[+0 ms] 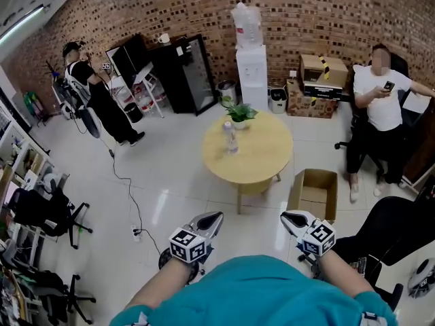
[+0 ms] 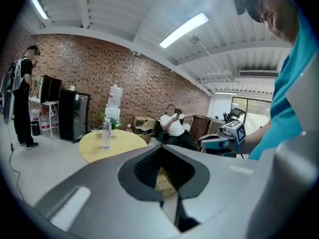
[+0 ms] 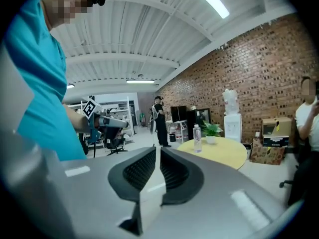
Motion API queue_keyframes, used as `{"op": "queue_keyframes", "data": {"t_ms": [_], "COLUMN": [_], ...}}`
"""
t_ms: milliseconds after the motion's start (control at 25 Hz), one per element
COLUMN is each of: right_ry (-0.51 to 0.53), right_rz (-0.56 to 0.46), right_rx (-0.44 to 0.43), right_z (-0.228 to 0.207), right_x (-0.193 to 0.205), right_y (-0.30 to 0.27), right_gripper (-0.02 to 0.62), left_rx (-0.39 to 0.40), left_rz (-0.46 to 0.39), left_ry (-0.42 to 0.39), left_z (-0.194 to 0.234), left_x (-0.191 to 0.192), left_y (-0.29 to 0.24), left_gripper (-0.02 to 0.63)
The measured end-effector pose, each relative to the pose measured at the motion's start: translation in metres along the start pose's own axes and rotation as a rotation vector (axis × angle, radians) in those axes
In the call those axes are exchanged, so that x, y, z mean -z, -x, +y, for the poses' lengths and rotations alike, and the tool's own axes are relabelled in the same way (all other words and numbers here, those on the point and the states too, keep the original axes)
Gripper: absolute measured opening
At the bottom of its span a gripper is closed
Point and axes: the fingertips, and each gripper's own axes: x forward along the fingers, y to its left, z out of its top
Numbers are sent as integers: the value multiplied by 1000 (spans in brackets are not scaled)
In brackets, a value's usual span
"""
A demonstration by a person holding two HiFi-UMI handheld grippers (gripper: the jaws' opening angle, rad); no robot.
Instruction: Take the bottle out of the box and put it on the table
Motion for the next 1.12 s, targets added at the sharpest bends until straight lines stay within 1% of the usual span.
{"op": "queue_keyframes", "data": {"t_ms": [120,200,320,440,560,680,800,920,1040,1120], "right_ry": [-17,-25,-40,-64,-106,-127,-130,-113,-117,-130], "right_rz": [-3,-8,-18,-34,-29,-7,-14,-19,-40,-51], "right_rx": [20,42,97,146,169,181,187,175,156,145], "right_z": [44,72,108,156,202,237,259,268,269,269], "right_x": [12,8,-3,-12,-7,-4,-7,-3,-3,-2], "right_y": [-1,-15,-42,-78,-112,-135,-131,-106,-75,-52], "right_gripper": [23,23,23,23,23,23,21,8,2,2], "left_rx": [1,16,48,84,113,120,132,131,105,82], "left_rz": [-21,-31,-32,-22,-17,-16,-32,-47,-56,-56], "left_ry": [-8,-16,-22,-9,3,32,37,19,4,17], "left_z": [-2,9,34,65,94,113,101,68,37,16], "left_x": [15,19,27,37,48,54,55,55,53,54], "left_y": [50,88,140,199,251,281,296,298,295,290], "left_gripper": [0,0,0,0,0,0,0,0,0,0]}}
